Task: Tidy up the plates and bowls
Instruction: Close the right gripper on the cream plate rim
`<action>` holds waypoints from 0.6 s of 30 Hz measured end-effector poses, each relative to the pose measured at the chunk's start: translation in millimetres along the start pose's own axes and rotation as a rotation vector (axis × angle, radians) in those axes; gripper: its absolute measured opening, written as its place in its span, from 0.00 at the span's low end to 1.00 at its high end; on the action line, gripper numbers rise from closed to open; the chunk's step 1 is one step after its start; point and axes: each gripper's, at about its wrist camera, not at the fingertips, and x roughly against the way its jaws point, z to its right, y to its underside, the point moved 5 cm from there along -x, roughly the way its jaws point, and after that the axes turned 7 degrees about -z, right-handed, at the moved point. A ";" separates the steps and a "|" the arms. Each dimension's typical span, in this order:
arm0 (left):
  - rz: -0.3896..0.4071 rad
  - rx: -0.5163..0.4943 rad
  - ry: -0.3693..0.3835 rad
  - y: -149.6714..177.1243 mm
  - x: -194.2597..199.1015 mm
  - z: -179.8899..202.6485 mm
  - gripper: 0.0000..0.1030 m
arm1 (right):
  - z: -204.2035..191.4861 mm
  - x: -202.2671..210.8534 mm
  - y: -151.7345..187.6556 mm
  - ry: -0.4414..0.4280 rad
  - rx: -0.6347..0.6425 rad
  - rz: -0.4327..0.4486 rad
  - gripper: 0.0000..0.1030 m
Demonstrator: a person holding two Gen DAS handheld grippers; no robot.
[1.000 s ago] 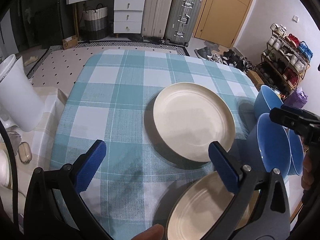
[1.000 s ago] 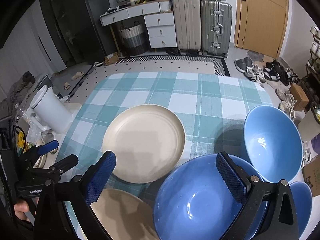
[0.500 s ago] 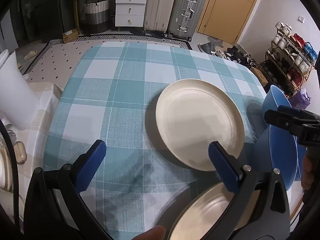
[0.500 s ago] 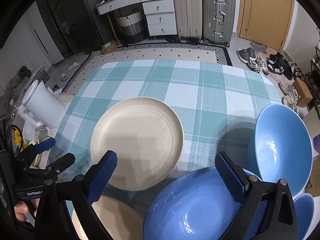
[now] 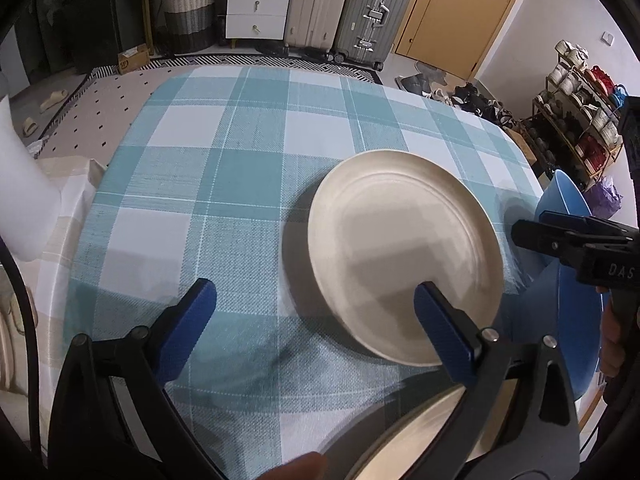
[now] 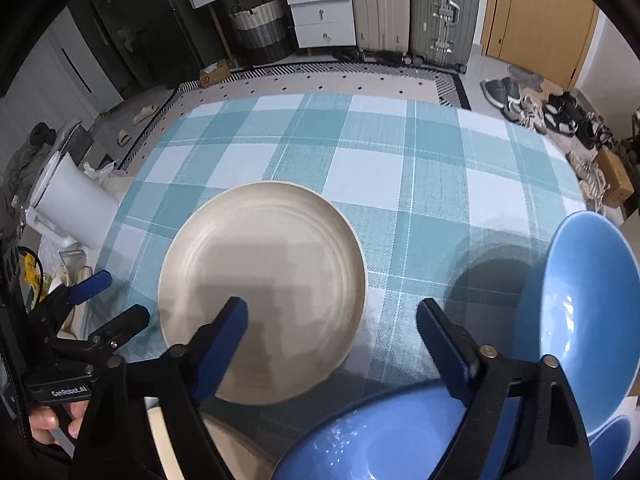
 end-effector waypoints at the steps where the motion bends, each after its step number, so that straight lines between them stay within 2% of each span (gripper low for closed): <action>1: -0.005 0.001 0.004 -0.9 -2.4 -0.1 0.89 | 0.5 -2.5 -1.0 0.002 0.001 -0.007 0.82; 4: -0.035 0.006 0.013 -2.0 -10.8 -1.0 0.74 | 1.7 -9.7 -3.0 0.001 0.002 -0.037 0.82; 9: -0.048 0.008 0.034 -3.4 -19.9 -1.6 0.62 | 1.1 -18.3 -5.3 0.010 0.014 -0.065 0.81; 12: -0.053 0.001 0.042 -3.5 -24.2 -0.1 0.58 | 1.3 -24.8 -6.5 0.024 0.021 -0.088 0.70; 15: -0.065 -0.002 0.047 -2.8 -28.8 1.5 0.49 | 2.4 -31.7 -7.9 0.018 0.014 -0.106 0.66; 18: -0.075 -0.001 0.043 -1.7 -33.7 1.7 0.46 | 4.2 -37.4 -8.1 0.023 0.008 -0.119 0.60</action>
